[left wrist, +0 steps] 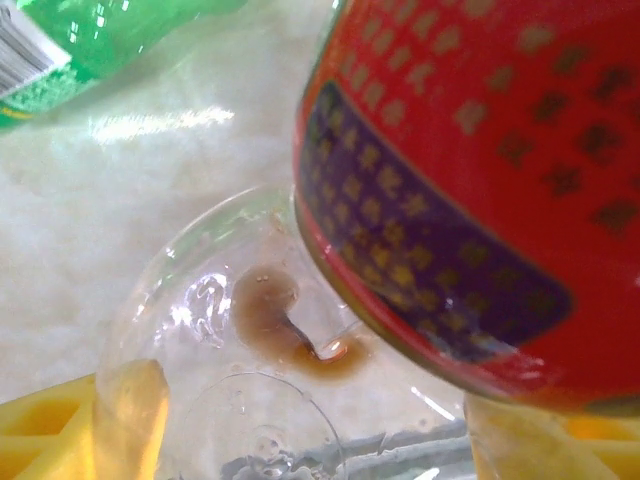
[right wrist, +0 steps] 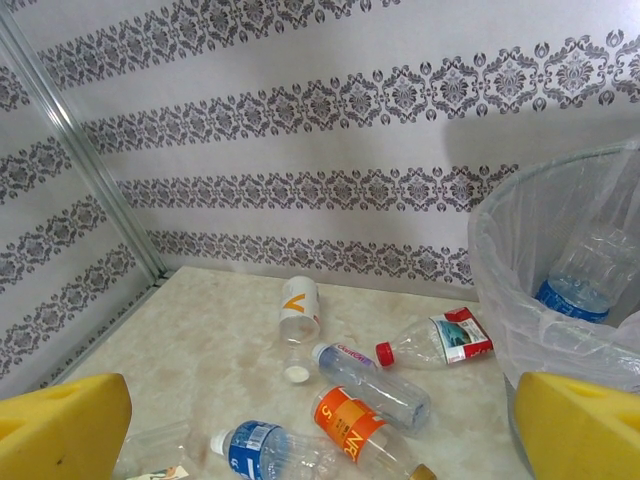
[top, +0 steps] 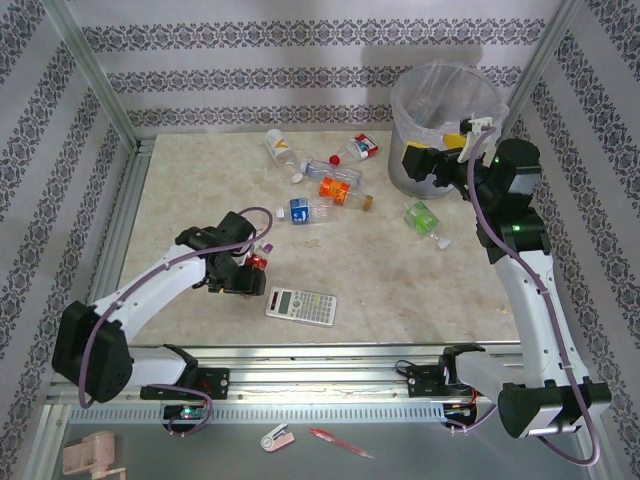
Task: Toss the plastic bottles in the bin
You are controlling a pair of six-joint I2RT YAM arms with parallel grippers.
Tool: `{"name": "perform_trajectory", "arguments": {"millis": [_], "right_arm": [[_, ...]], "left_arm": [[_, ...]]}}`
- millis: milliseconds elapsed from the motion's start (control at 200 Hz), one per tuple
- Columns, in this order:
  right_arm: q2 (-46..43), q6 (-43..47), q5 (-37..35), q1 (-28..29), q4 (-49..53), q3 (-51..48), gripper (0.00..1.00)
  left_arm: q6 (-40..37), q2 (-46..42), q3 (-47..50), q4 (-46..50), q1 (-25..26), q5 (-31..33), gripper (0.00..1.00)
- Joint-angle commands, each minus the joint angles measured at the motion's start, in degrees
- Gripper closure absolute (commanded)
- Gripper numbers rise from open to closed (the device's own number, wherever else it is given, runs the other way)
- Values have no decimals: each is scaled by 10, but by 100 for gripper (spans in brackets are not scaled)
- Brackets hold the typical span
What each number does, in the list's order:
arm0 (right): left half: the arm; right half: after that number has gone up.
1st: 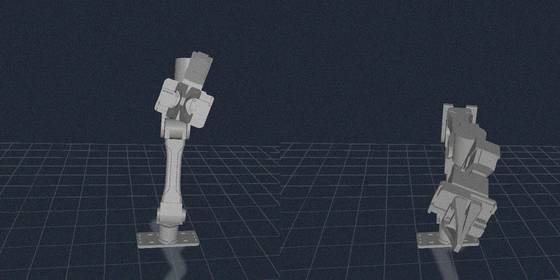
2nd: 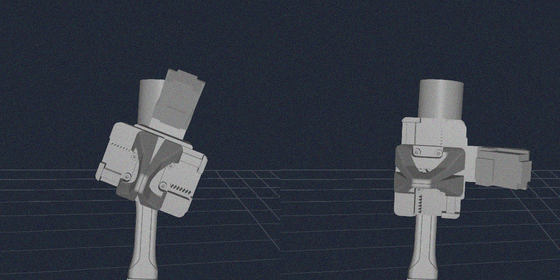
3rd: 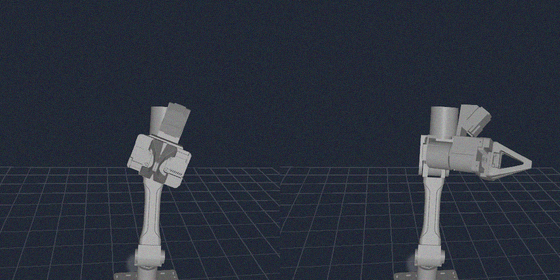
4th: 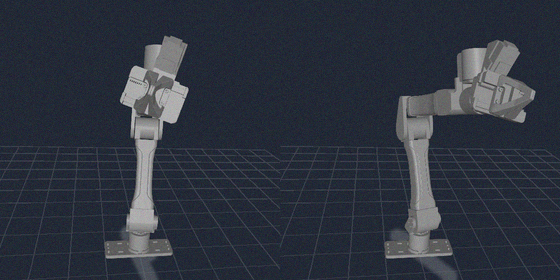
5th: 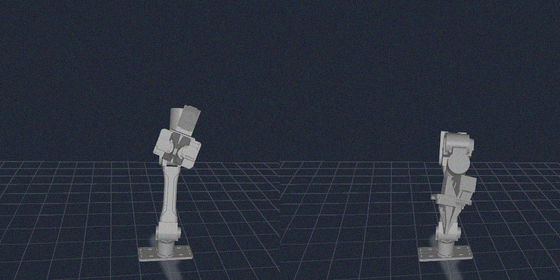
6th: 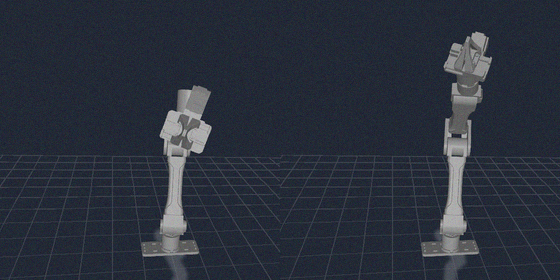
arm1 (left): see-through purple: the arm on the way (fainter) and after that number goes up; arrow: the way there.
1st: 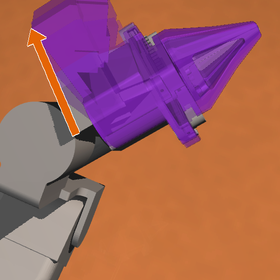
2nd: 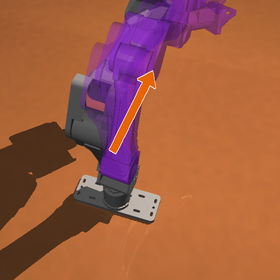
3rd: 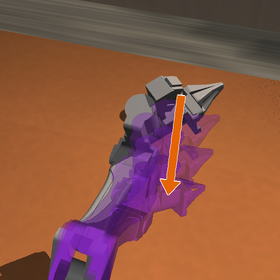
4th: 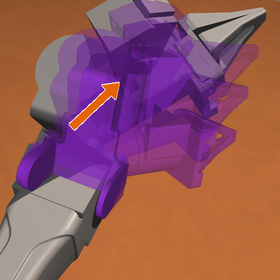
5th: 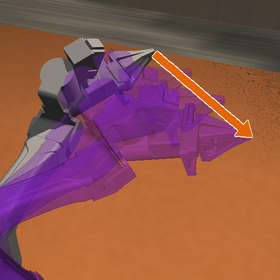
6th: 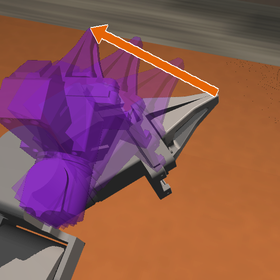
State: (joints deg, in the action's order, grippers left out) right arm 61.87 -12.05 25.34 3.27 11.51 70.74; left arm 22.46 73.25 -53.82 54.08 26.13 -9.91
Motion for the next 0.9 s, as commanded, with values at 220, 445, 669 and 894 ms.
{"name": "perform_trajectory", "arguments": {"millis": [220,445,669,894], "right_arm": [[6,-47,23,5,-13,-6,2],[24,-116,71,7,-30,-21,2],[57,-163,127,52,-39,-31,3],[95,-179,194,140,-69,-45,8]], "left_arm": [[-59,-77,-65,-73,18,-95,49],[-69,-89,-87,-119,35,-128,51],[-78,-62,-114,-139,48,-160,52],[-85,-21,-145,-142,60,-178,52]]}}
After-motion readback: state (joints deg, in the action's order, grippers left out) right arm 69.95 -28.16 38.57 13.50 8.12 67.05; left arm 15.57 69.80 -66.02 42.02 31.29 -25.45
